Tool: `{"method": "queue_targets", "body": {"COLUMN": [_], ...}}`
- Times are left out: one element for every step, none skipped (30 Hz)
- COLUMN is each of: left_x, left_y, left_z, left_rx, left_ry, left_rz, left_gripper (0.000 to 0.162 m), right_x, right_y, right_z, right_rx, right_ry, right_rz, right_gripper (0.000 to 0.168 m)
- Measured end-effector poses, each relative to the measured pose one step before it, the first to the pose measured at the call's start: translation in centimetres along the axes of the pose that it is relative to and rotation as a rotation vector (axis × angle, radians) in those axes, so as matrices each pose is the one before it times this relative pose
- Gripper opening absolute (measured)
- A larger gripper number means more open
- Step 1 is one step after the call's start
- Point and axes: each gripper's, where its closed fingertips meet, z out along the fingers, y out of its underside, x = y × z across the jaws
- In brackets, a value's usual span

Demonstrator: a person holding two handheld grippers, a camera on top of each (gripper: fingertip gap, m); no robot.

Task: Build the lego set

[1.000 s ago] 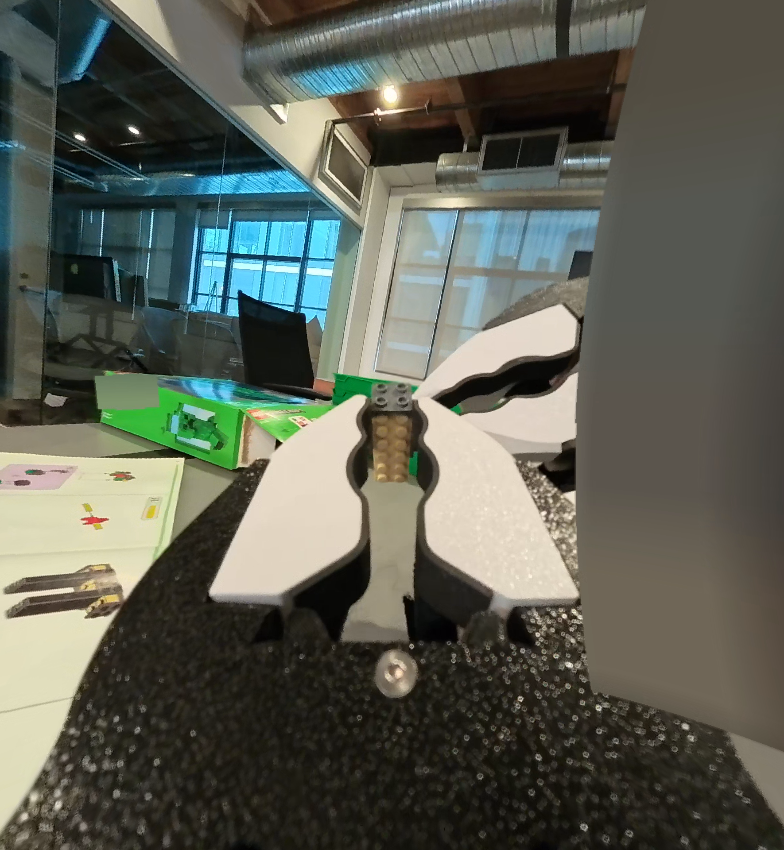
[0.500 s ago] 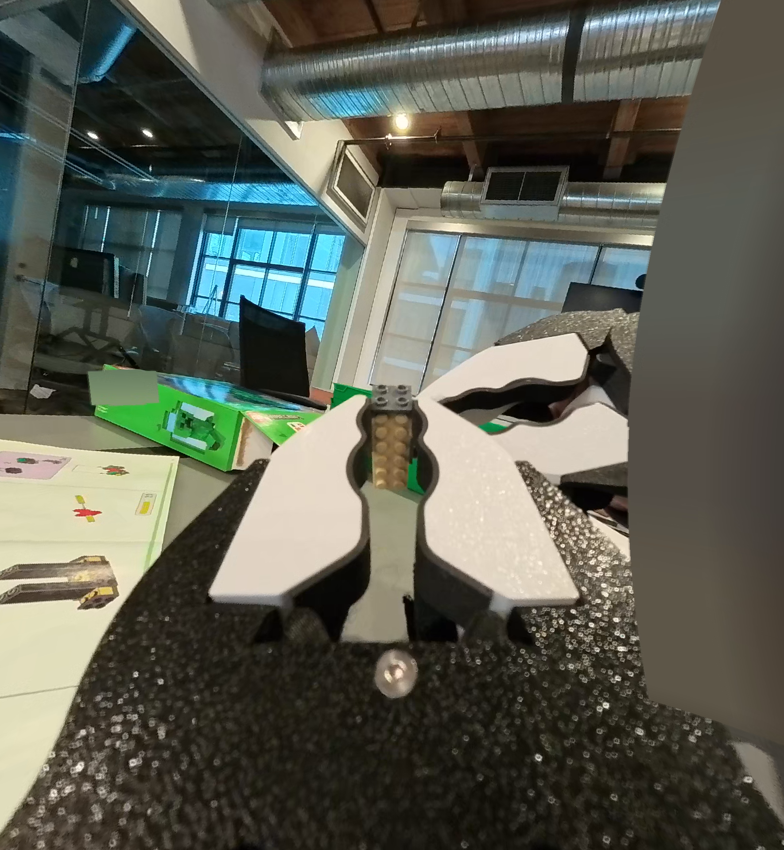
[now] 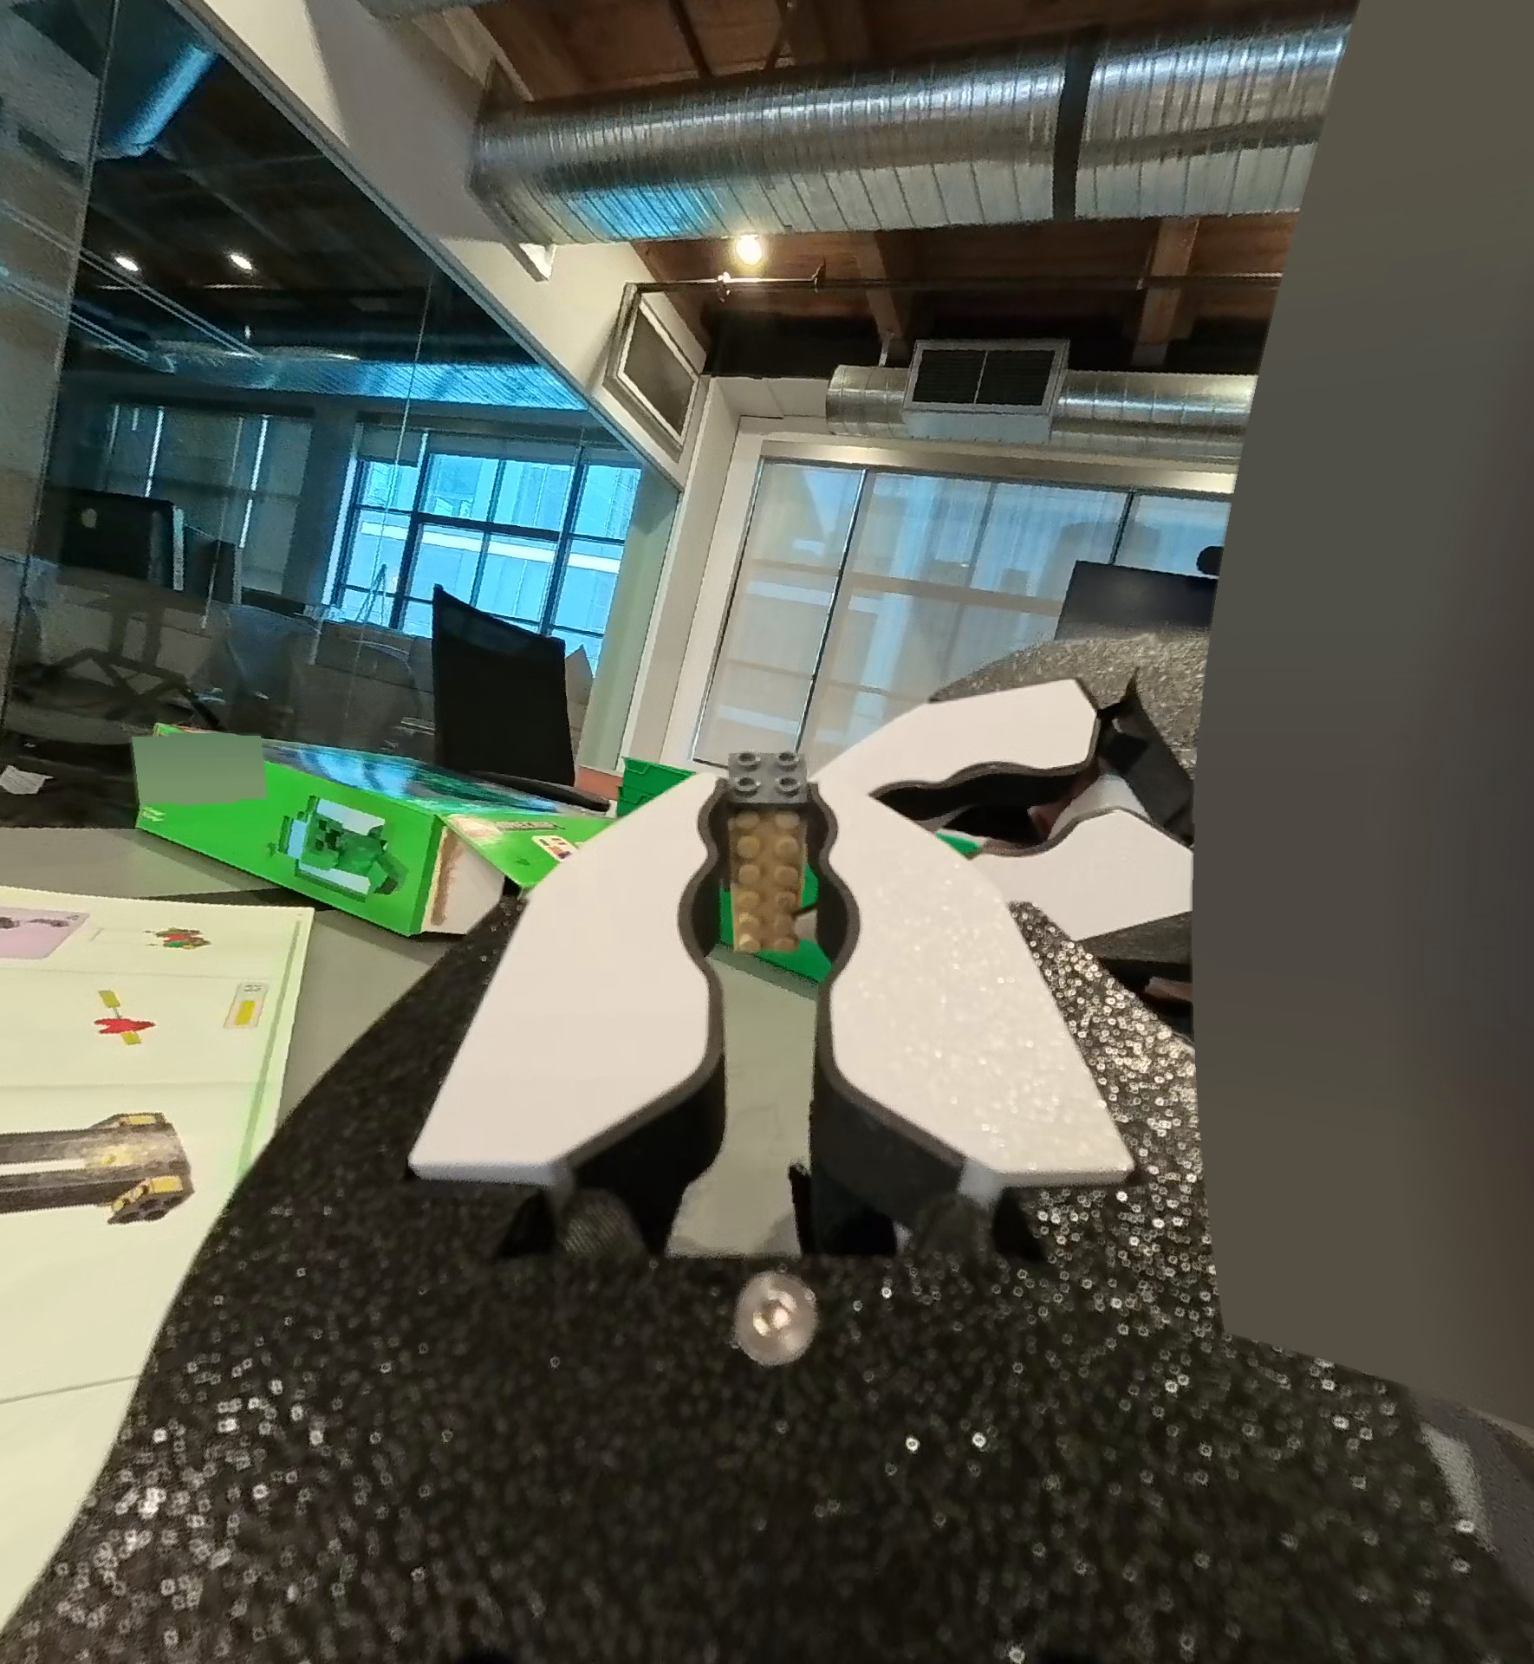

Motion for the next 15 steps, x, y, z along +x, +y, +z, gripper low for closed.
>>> {"method": "queue_targets", "body": {"left_x": [0.001, -0.019, -0.127, -0.052, 0.364, 0.398, 0.398, 0.427, 0.324, 0.281, 0.31, 0.313, 0.233, 0.165, 0.184], "left_y": [-0.046, -0.037, -0.037, -0.075, -0.231, -0.187, -0.117, -0.09, -0.012, 0.009, 0.031, 0.066, 0.109, 0.158, 0.179], "left_z": [-0.015, -0.061, -0.129, -0.185, 0.072, 0.112, 0.012, 0.037, 0.071, 0.074, 0.072, 0.127, 0.112, 0.093, 0.112], "left_rx": [0.0015, 0.004, 0.0053, 0.0071, 0.01, 0.0094, 0.0082, 0.0053, 0.0022, 0.0014, 0.0004, -0.0023, -0.0059, -0.0083, -0.0082], "left_ry": [0.0009, 0.0023, 0.0036, 0.0114, 0.0212, 0.0251, 0.0309, 0.0301, 0.0242, 0.0193, 0.021, 0.0212, 0.0153, 0.0101, 0.0123], "left_rz": [0.0008, -0.0021, -0.0017, -0.003, -0.0101, -0.0144, -0.0151, -0.0155, -0.0119, -0.0062, -0.0052, -0.0063, -0.0047, -0.0011, 0.0004], "left_gripper": [0.016, 0.016, 0.016, 0.016, 0.016, 0.016, 0.016, 0.016, 0.016, 0.016, 0.016, 0.016, 0.016, 0.016, 0.016], "right_x": [-0.032, -0.159, -0.092, -0.307, -0.402, -0.208, -0.203, 0.038, 0.0, -0.073, 0.018, -0.173, -0.132, -0.166, -0.205], "right_y": [0.251, 0.139, 0.151, 0.019, -0.261, -0.417, -0.431, -0.216, 0.106, 0.173, 0.198, 0.197, 0.103, 0.007, -0.065], "right_z": [-0.192, -0.237, -0.261, -0.259, -0.31, -0.349, -0.33, -0.232, -0.134, -0.059, 0.006, 0.082, 0.117, 0.099, 0.03], "right_rx": [0.0094, 0.0231, 0.0319, 0.0445, 0.0664, 0.0744, 0.0683, 0.0419, 0.0078, -0.0054, -0.0101, -0.013, -0.0103, -0.0051, 0.0001], "right_ry": [-0.0141, -0.0287, -0.0309, -0.0548, -0.0681, -0.0588, -0.0627, -0.0454, -0.0451, -0.0407, -0.0236, -0.0288, -0.0195, -0.018, -0.0206], "right_rz": [0.0145, 0.0295, 0.0452, 0.0596, 0.0736, 0.084, 0.08, 0.0709, 0.0511, 0.0313, 0.017, 0.0066, 0.0055, 0.0048, 0.0053], "right_gripper": [0.02, 0.02, 0.02, 0.02, 0.023, 0.023, 0.025, 0.028, 0.029, 0.031, 0.032, 0.034, 0.034, 0.031, 0.023]}}
